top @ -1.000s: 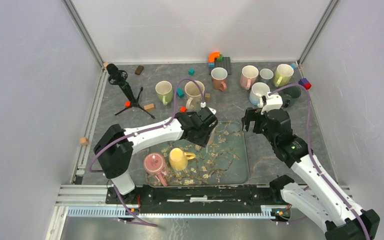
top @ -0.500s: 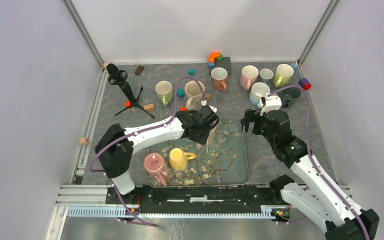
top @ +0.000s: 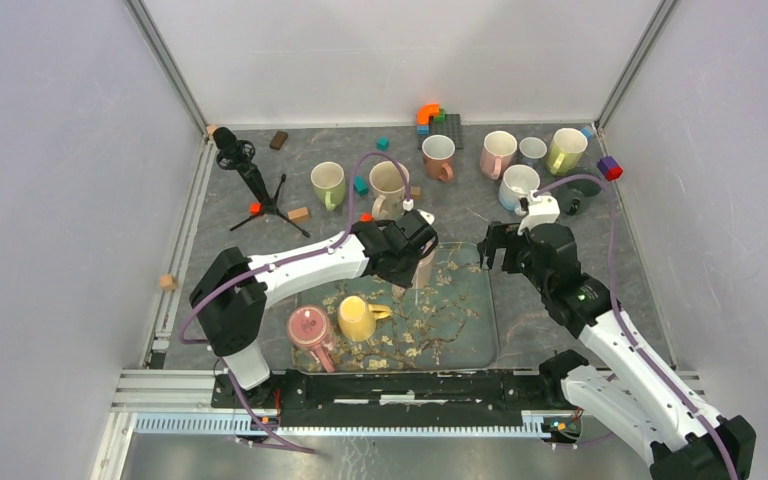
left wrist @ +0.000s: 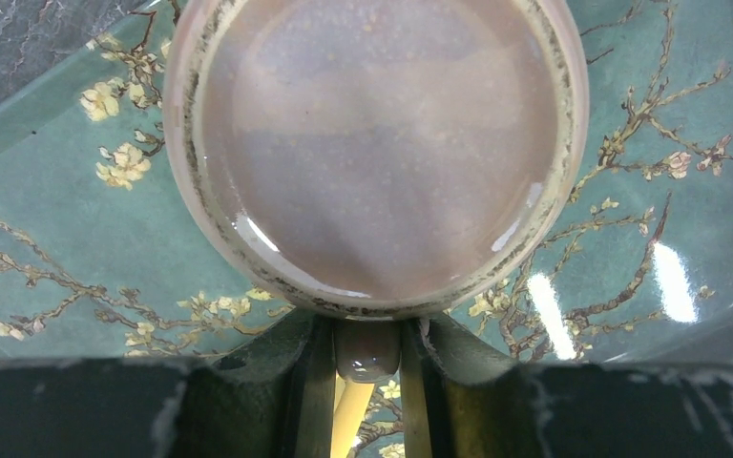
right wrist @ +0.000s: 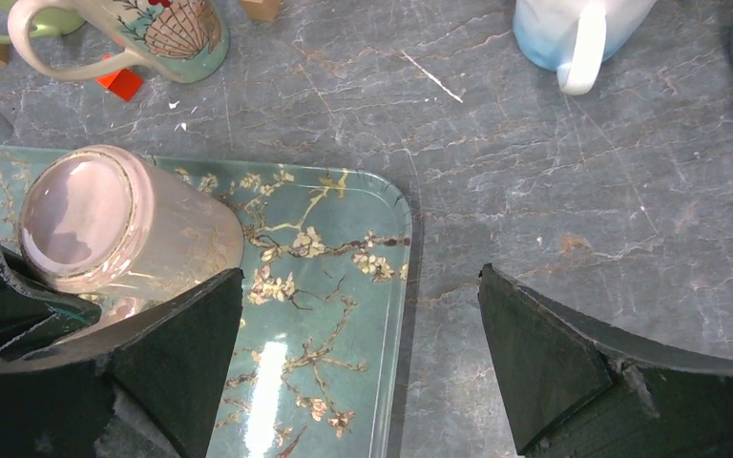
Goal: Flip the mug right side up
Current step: Turn over the cup on the tray.
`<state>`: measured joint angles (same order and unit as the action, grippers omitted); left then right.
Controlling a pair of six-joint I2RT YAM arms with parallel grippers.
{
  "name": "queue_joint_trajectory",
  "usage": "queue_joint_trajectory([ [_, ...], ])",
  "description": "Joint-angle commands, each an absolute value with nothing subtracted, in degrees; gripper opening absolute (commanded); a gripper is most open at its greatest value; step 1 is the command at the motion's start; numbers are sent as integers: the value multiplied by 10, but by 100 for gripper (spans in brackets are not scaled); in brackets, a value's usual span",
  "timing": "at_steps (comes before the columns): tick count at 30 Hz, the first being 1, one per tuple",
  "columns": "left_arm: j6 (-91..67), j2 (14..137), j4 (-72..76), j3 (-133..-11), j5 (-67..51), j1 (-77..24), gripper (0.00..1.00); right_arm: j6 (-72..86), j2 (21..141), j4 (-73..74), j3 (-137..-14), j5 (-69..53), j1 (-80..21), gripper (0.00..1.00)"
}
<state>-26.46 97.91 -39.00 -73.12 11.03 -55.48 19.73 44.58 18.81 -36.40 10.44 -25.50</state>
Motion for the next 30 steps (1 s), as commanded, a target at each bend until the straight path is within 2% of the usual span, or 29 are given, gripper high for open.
queue_joint_trajectory([
  [1,-241,968,-358,-747,117,-557,15,220,434,158,-348,81,-257,98],
  [7,-252,927,-291,-717,110,-557,3,245,416,128,-306,29,-257,98],
  [17,-269,854,-222,-693,123,-557,2,264,371,75,-258,-61,-257,98],
  [22,-278,817,-202,-696,132,-556,2,327,356,-16,-216,-157,-257,98],
  [30,-304,770,-159,-710,139,-554,2,393,331,-138,-164,-228,-257,98],
])
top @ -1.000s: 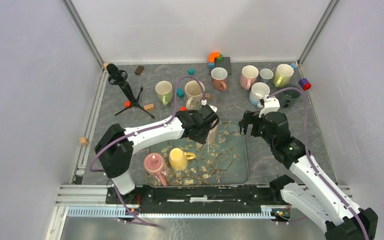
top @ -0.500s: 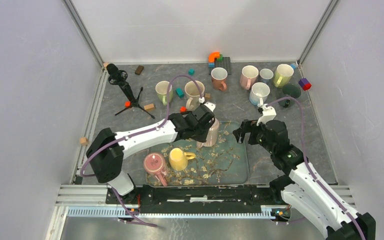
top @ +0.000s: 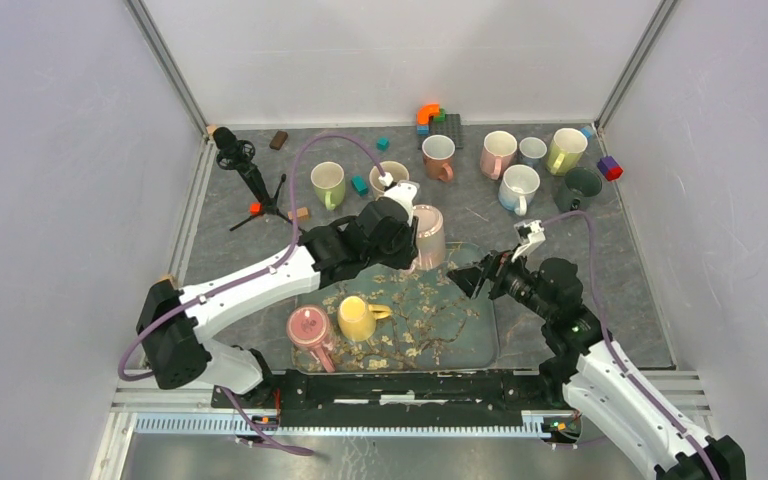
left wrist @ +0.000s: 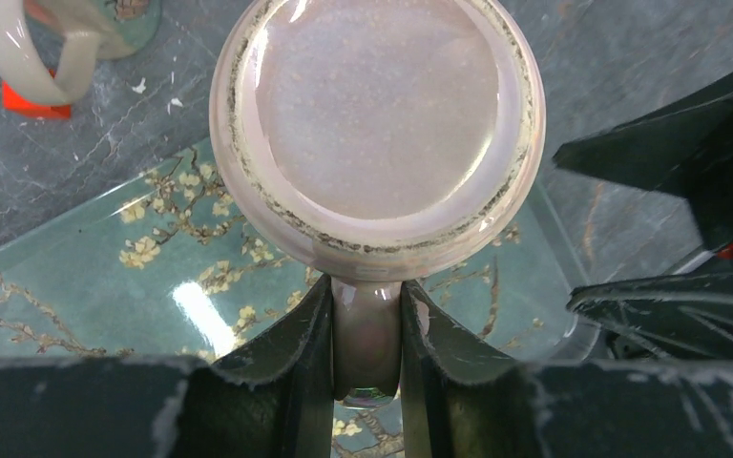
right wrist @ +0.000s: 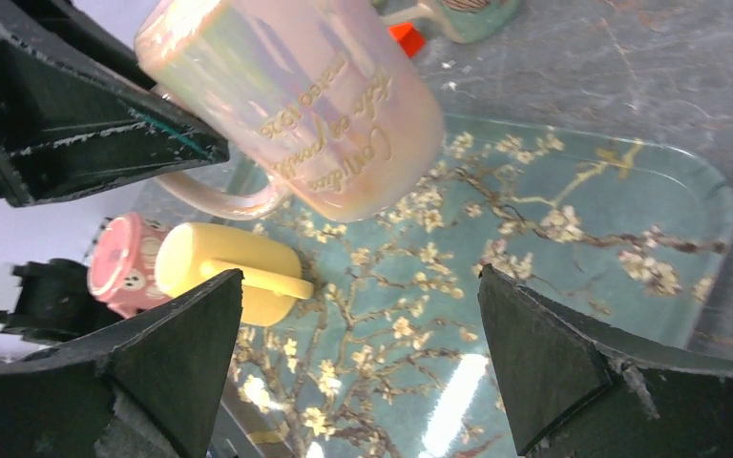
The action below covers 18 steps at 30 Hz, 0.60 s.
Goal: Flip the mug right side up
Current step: Turn over the cup on the tray.
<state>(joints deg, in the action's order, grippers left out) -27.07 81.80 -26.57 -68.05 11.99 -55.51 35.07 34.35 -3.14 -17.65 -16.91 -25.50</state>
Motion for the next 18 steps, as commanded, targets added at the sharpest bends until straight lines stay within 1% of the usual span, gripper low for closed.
queue_joint_trajectory([
  [1,-307,766,-153,-712,136,-554,2,403,331,-154,-158,-241,-257,98],
  [9,-330,764,-116,-766,100,-552,2,503,345,-351,-100,-305,-257,98],
  [13,-343,772,-97,-793,79,-553,2,557,374,-456,-80,-313,-257,98],
  [18,-366,784,-75,-818,46,-552,2,626,432,-627,-62,-309,-258,98],
])
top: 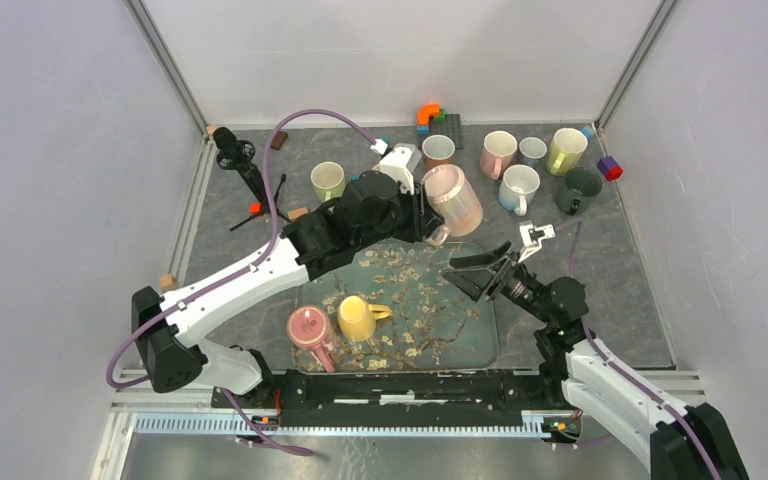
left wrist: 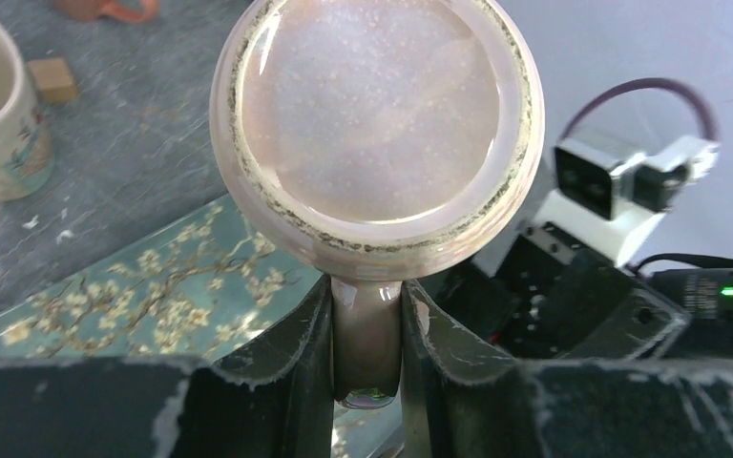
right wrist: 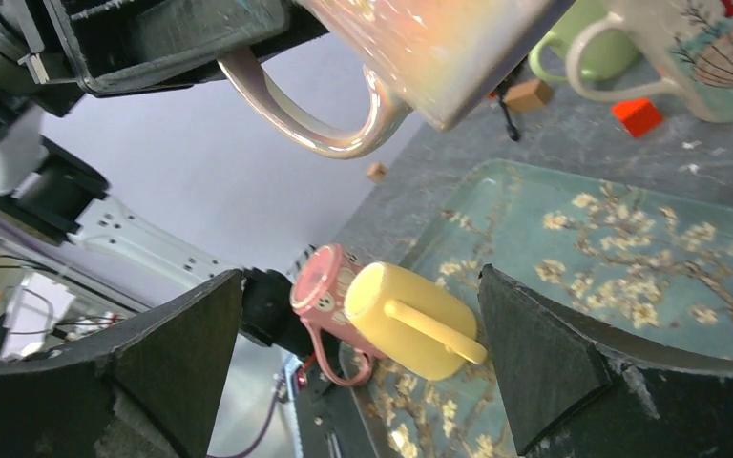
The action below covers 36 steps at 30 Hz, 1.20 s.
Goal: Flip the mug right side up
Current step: Turn over the cup on the tray.
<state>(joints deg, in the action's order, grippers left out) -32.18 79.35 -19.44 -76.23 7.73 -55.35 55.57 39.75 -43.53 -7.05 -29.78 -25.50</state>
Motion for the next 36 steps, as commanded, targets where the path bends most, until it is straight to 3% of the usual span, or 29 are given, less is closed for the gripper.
queue_joint_trajectory([
  [1,-370,786,-69,-820,41,-553,2,636,444,-653,-64,-309,-258,98],
  [9,-399,790,-37,-825,3,-551,2,702,537,-837,-81,-289,-259,98],
  [26,-439,782,33,-796,-55,-548,2,760,644,-939,-174,-273,-259,98],
  [36,-445,766,54,-769,-65,-548,2,803,659,-997,-189,-253,-259,92],
])
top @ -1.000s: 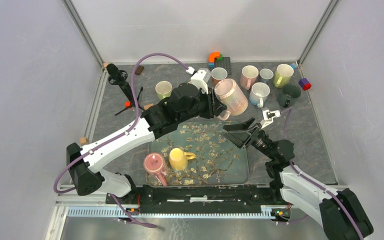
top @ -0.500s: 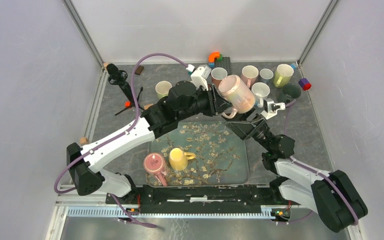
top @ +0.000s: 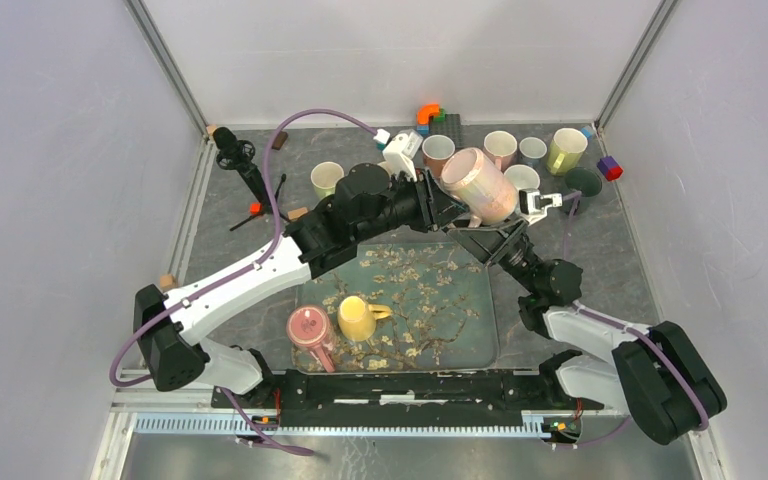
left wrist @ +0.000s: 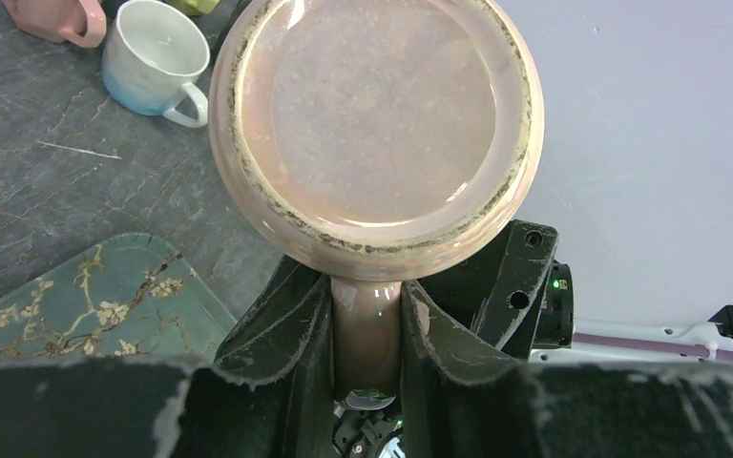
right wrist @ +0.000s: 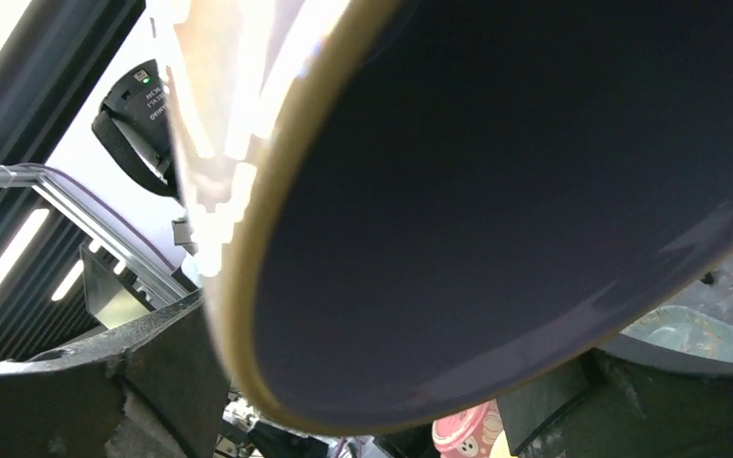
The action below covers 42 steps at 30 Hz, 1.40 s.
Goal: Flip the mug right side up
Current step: Turn over the cup on the tray.
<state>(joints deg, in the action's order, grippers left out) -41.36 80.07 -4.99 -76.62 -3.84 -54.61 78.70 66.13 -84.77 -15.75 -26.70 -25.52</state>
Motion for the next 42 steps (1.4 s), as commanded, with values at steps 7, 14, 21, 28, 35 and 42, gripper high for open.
queue_joint_trajectory([
  [7,-446,751,65,-750,-58,-543,2,796,641,-1001,-190,-237,-259,81],
  [14,-457,747,84,-732,-62,-540,2,798,635,-1022,-197,-228,-259,72],
  [21,-473,747,107,-713,-64,-539,2,795,630,-1033,-204,-227,-259,64],
  [28,-479,749,122,-698,-66,-538,2,796,629,-1032,-208,-229,-259,50],
  [35,-482,743,133,-678,-66,-538,2,797,629,-1031,-207,-227,-259,43],
  [42,-471,730,143,-652,-64,-538,2,783,623,-1010,-208,-233,-259,16],
])
